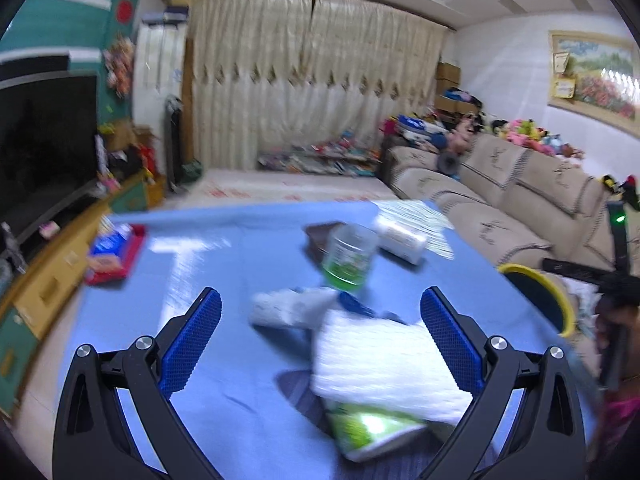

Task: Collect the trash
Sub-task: 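Grasp the white foam fruit net with the left gripper, then carry the foam net over the bin and open the left gripper, then grasp the white barcode paper box with the right gripper, then lift the paper box over the bin and open the right gripper, then grasp the green-labelled milk bottle with the left gripper, then carry the milk bottle over the bin and open the left gripper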

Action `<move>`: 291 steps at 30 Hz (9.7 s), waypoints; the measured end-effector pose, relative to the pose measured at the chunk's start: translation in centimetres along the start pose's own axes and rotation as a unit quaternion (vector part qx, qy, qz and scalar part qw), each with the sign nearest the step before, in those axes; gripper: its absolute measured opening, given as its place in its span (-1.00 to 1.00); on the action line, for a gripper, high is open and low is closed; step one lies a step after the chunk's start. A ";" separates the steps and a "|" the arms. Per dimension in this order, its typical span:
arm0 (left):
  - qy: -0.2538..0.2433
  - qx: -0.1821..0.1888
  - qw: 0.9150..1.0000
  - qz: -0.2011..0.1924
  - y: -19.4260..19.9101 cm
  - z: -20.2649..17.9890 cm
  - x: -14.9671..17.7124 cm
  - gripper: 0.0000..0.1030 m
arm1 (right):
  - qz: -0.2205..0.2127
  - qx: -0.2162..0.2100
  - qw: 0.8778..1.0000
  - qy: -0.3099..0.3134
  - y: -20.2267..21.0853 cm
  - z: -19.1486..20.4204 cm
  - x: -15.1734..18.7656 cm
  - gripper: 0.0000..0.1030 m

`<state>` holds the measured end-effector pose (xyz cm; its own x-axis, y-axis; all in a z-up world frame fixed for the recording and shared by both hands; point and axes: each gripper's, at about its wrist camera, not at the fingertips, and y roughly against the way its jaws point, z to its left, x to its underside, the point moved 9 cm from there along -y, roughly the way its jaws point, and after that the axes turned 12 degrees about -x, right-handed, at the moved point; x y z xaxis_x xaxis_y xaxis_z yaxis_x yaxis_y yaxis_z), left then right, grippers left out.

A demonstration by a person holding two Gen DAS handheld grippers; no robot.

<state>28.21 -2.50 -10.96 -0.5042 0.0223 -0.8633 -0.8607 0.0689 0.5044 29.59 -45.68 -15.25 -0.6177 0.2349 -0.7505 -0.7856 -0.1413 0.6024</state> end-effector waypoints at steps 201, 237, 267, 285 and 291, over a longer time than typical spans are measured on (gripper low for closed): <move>0.088 -0.167 0.982 -0.023 -5.3 8.5 -3.0 0.90 | 0.005 0.093 0.986 -0.139 -0.2 -13.9 0.7 0.54; -0.058 -0.139 0.980 0.133 -6.2 -3.9 5.2 0.51 | -0.142 0.086 0.985 -0.054 0.3 -5.9 -4.1 0.71; -0.108 0.053 0.986 0.119 1.6 -14.3 2.6 0.00 | -0.154 0.075 0.982 -0.081 1.5 -7.1 -4.1 0.71; -0.223 0.202 0.936 0.182 -6.8 -39.6 1.9 0.00 | -0.225 0.156 0.953 -0.128 17.1 -17.9 1.5 0.81; -0.238 0.197 0.928 0.208 -11.3 -45.9 3.4 0.01 | -0.227 0.171 0.947 -0.150 18.1 -20.7 2.2 0.81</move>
<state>33.00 -48.96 -18.92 -0.6173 0.5610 -0.5516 -0.4584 0.3134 0.8317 13.28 -67.61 -11.65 -0.1418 0.4658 -0.8734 -0.8783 0.3478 0.3281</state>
